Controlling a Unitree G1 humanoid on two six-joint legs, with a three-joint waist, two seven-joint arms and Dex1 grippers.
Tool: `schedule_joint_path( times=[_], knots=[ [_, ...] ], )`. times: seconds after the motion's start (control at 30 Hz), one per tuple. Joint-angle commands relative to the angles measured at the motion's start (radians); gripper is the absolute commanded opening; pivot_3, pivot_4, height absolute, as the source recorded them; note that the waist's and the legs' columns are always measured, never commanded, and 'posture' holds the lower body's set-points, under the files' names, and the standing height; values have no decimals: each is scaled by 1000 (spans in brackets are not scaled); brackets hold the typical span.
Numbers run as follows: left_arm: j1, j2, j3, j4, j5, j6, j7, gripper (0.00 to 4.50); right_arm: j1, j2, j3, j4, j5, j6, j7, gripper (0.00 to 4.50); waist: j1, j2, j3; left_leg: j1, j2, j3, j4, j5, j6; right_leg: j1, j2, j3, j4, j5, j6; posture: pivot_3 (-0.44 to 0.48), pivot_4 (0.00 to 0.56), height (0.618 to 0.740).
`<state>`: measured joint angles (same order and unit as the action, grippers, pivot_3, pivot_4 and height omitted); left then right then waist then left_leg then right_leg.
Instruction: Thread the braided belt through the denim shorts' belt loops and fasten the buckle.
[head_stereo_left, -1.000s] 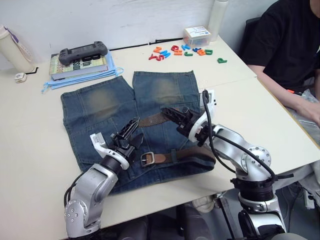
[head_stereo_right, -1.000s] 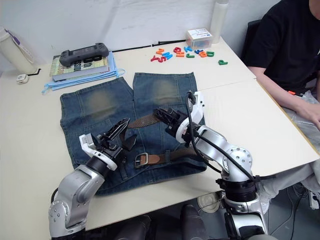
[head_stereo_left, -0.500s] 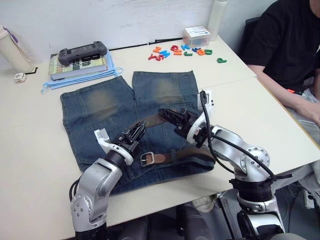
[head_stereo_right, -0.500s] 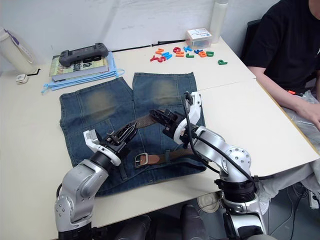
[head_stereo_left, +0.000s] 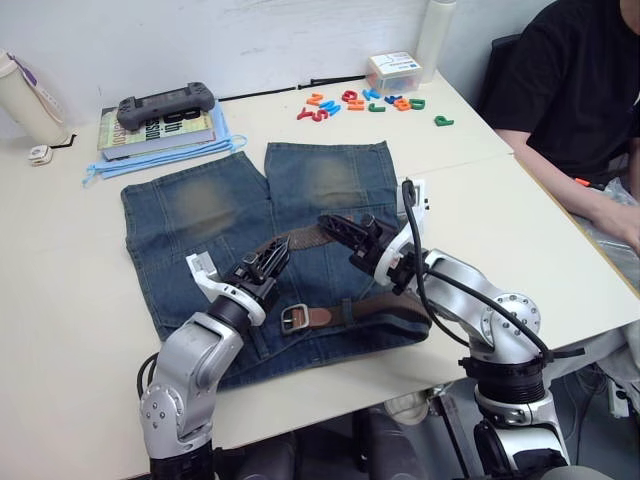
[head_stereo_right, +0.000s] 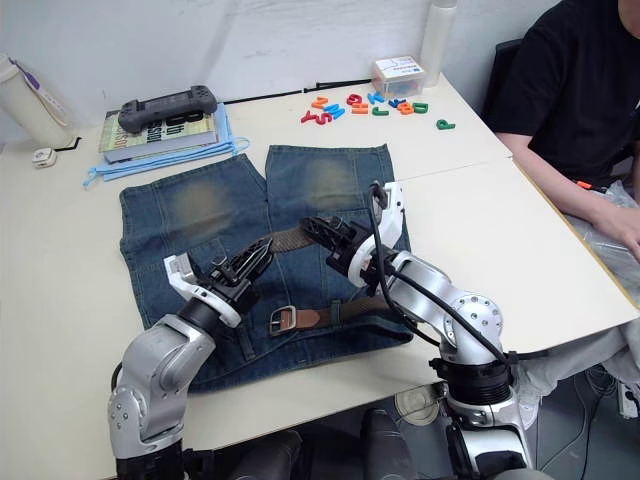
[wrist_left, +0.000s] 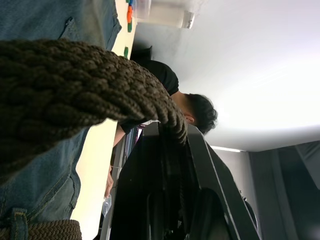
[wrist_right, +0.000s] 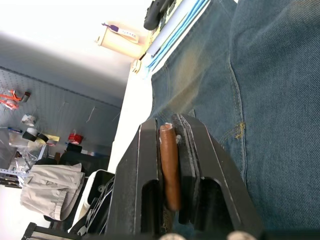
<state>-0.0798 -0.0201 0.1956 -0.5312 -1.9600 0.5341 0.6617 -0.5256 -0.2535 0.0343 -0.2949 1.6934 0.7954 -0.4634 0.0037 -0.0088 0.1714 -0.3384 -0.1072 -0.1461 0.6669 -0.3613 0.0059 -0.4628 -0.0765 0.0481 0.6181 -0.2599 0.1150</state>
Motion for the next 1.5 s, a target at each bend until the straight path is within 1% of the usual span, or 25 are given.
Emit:
schedule_joint_path(
  times=[0.03, 0.13, 0.17, 0.2, 0.33, 0.47, 0.6, 0.67, 0.8, 0.87, 0.9, 0.93, 0.97, 1.0, 1.03, 1.07, 1.1, 1.13, 1.2, 1.37, 1.43, 1.47, 1.5],
  knots=[
    [-12, 14, 47, -21, -12, -6, -56, 0, -10, -15, -5, -52, -1, 14, 16, 2256, 0, 0, 0, 0, 0, 0, 0, 0, 0, 0, 0, 0, 0, 0, 0, 0, 150, 730],
    [-5, 53, 79, -19, -12, 8, -104, 0, -9, -48, -12, -61, -29, 31, 32, 3625, 1, 0, 0, 0, 0, 0, 0, 0, 0, 0, 0, 0, -1, 0, 0, 0, 150, 730],
    [0, 63, 92, -21, -12, 7, -115, 0, -7, -72, -16, -68, -51, 42, 48, 4214, 1, 0, 0, 0, 0, 0, 0, 0, 0, 0, 0, 0, -1, 0, 0, 0, 150, 730],
    [8, 79, 108, -21, -12, 10, -134, 0, -1, -97, -22, -72, -74, 50, 61, 4438, 2, 0, 0, 0, 0, 0, 0, 0, 0, 0, 0, 0, -1, 0, 0, 0, 150, 730],
    [75, 162, 158, -33, -12, 48, -204, 0, 15, -200, -49, -103, -186, 61, 148, 4438, 2, 0, 0, 0, 0, 0, -1, 0, 0, 0, 0, 0, -1, 0, 0, 0, 150, 730],
    [155, 213, 213, -40, -12, 63, -260, 0, 12, -297, -8, -153, -401, 56, 252, 4438, 3, 0, 0, 0, 0, 0, -1, 0, 0, 0, 0, 0, -2, 0, 0, 0, 150, 730],
    [246, 255, 279, -29, -12, 71, -326, 0, 46, -286, 14, -150, -504, 49, 313, 4438, 4, 0, 0, 0, 1, 0, -2, 0, -1, 0, 1, 0, -3, 0, 0, 0, 150, 730],
    [285, 280, 292, -24, -12, 83, -364, 0, 56, -276, 21, -151, -561, 46, 343, 4438, 10, 0, 0, 0, 1, 0, -2, 0, -1, 0, 1, 0, -3, 0, 0, 0, 150, 730],
    [386, 374, 314, 13, -12, 130, -461, 0, 57, -287, 57, -165, -671, 46, 428, 4438, 19, 0, 0, 0, 1, 1, -2, 0, -1, 0, 1, 0, -4, 0, 0, 0, 150, 730],
    [424, 394, 327, 46, -10, 133, -498, 0, 60, -291, 67, -171, -708, 51, 467, 4438, 21, 0, 1, 0, 1, 1, -2, 0, 0, 0, 1, 0, -4, 0, 0, 0, 150, 730],
    [442, 405, 334, 65, -8, 136, -516, 0, 61, -294, 71, -175, -726, 54, 489, 4438, 10, 1, 2, 0, 1, 1, -3, 0, 0, 0, 1, 0, -4, 0, 0, 0, 150, 730],
    [454, 416, 338, 79, -7, 138, -531, 0, 63, -293, 73, -179, -742, 58, 507, 4438, 3, 1, 2, -3, -5, -18, -4, 2, 0, 9, -11, -15, -6, -2, -2, 0, 150, 730],
    [468, 421, 340, 93, -6, 140, -548, 0, 63, -309, 89, -188, -774, 58, 532, 4438, 0, 2, 2, -3, -9, -29, -4, 4, -1, 13, -18, -22, -7, -3, -4, 0, 150, 730],
    [478, 421, 341, 102, -6, 141, -559, 0, 65, -320, 101, -195, -797, 58, 550, 4438, -4, 3, 3, -3, -12, -36, -4, 5, -2, 16, -20, -28, -7, -4, -4, 0, 150, 730],
    [486, 422, 341, 109, -1, 143, -572, 0, 70, -322, 105, -198, -813, 58, 565, 4438, -4, 4, 3, -4, -20, -52, -5, 7, -2, 19, -26, -45, -7, -7, -4, 0, 150, 730],
    [494, 425, 340, 115, 4, 145, -586, 0, 75, -318, 102, -198, -818, 63, 573, 4438, -3, 4, 3, -7, -29, -66, -6, 12, -3, 19, -36, -55, -4, -11, -2, 0, 150, 730],
    [500, 428, 339, 121, 10, 146, -600, 0, 80, -311, 97, -199, -825, 64, 581, 4438, 9, 4, 4, -9, -34, -70, -8, 17, -2, 16, -40, -58, 1, -15, -1, 0, 150, 730],
    [505, 431, 338, 125, 13, 146, -610, 0, 83, -305, 93, -199, -832, 65, 588, 4438, 18, 5, 4, -8, -31, -64, -8, 17, -3, 15, -35, -53, 0, -14, 0, 0, 150, 730],
    [514, 432, 330, 123, 27, 146, -621, 0, 90, -311, 94, -203, -855, 65, 614, 4438, 31, 5, 4, -7, -29, -61, -8, 17, -3, 15, -36, -46, 0, -14, 0, 0, 150, 730],
    [522, 421, 312, 109, 49, 135, -624, 0, 104, -324, 89, -215, -908, 58, 676, 4438, 44, 5, 4, -4, -26, -50, -9, 15, -1, 16, -34, -42, -4, -11, 1, 0, 150, 730],
    [526, 420, 308, 103, 53, 132, -622, 0, 112, -346, 99, -228, -945, 51, 710, 4438, 42, 5, 5, -2, -24, -44, -10, 13, 1, 16, -32, -41, -7, -10, 3, 0, 150, 730],
    [528, 421, 306, 99, 54, 131, -623, 0, 117, -356, 105, -236, -960, 48, 727, 4438, 31, 4, 5, -2, -25, -47, -12, 13, 2, 19, -33, -44, -8, -10, 3, 0, 150, 730],
    [530, 422, 302, 96, 60, 131, -622, 0, 122, -365, 109, -243, -973, 45, 745, 4438, 21, 4, 5, -7, -31, -56, -13, 14, 3, 21, -44, -52, -7, -12, 5, 0, 150, 730]
  ],
)
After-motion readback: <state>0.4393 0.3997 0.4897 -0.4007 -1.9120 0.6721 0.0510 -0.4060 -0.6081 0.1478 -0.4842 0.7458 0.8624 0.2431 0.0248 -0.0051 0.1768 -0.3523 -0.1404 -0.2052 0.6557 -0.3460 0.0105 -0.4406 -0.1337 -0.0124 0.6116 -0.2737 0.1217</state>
